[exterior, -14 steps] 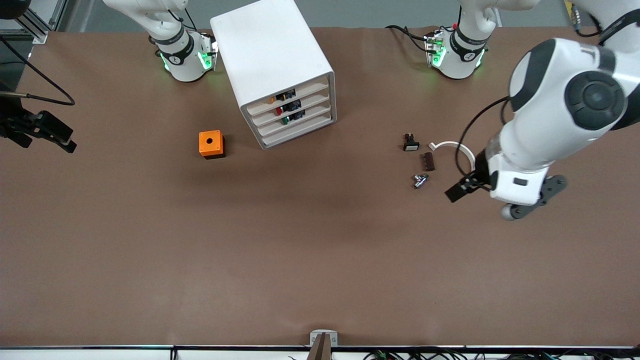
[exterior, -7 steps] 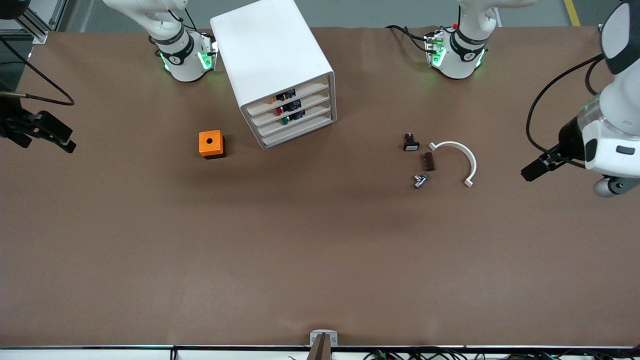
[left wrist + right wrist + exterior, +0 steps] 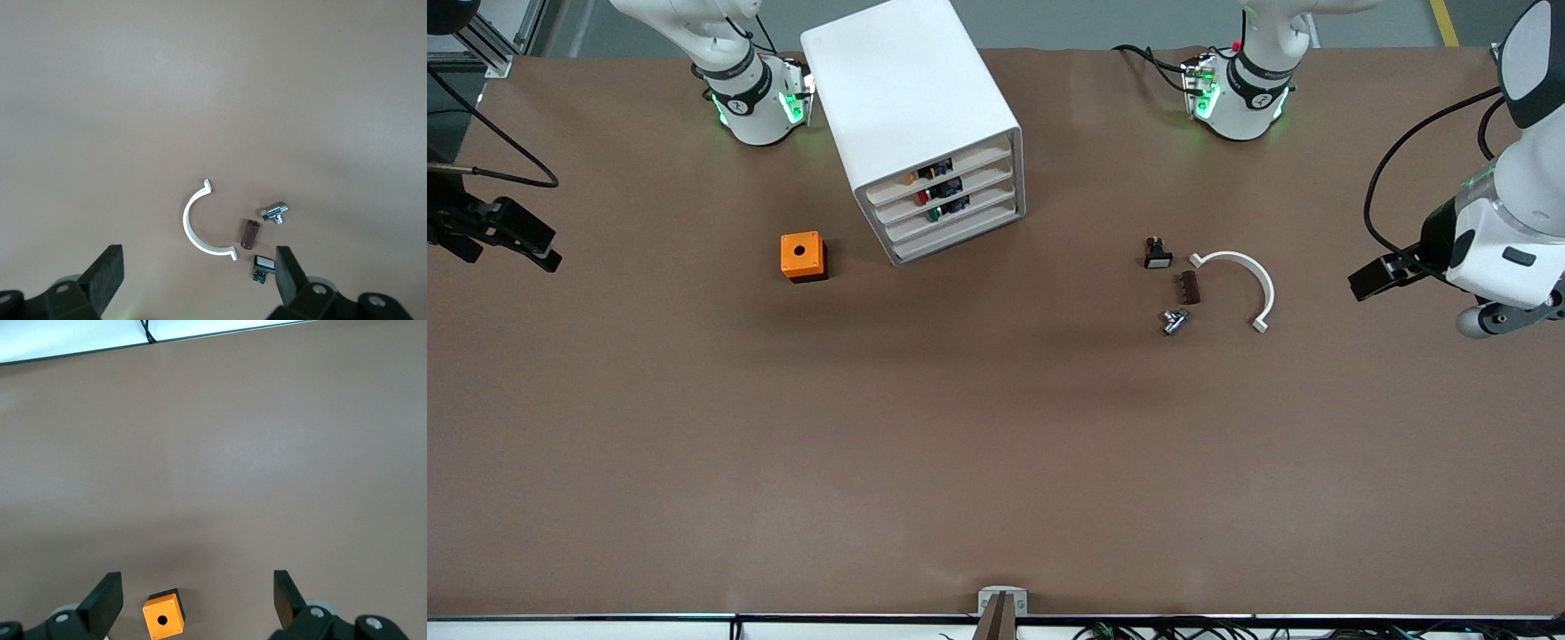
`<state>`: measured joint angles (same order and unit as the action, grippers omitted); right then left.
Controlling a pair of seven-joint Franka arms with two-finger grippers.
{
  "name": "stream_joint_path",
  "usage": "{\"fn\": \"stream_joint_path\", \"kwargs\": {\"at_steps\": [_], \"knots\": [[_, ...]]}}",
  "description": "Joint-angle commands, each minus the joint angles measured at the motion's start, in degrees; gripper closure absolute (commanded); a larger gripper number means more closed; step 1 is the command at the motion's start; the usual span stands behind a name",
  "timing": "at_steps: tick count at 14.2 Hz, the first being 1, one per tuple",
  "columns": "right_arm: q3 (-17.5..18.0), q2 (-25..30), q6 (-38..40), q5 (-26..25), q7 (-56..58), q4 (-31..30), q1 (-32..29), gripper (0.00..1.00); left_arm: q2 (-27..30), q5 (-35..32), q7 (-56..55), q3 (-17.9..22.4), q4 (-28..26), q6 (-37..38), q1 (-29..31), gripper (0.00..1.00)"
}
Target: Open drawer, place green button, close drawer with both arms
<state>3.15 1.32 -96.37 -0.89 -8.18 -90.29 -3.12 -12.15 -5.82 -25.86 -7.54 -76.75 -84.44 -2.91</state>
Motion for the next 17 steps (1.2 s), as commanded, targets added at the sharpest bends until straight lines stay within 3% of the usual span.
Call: {"fn": "stream_joint_path", "kwargs": {"at_steps": [1,5,11,14,17], "knots": [[0.28,0.08,0.65,-0.43,-0.08,0.38,-0.48,0.0,1.78,0.2,3.53,-0.46,-0.69,0.15,0.54,0.0],[-0.25,0.08,0.65,-0.43,-0.08,0.38,-0.22,0.0,4.94,0.28,3.97,-0.63,-2.35,0.33,0.8,0.0],[-0.25,0.08,0.65,-0.43,0.44,0.29,-0.22,0.0,10.13,1.78,9.42,-0.72,-9.03,-0.99,3.09,0.0],[-0.25,0.08,0.57,-0.43,0.44,0.29,-0.31,0.0,16.17,1.95,10.82,-0.46,-17.79,-6.42,3.17,0.0],[-0.25,0.08,0.65,-0.43,0.53,0.29,-0.31,0.0,16.55,1.95,12.41,-0.37,-17.22,-6.62,3.44,0.0]]}}
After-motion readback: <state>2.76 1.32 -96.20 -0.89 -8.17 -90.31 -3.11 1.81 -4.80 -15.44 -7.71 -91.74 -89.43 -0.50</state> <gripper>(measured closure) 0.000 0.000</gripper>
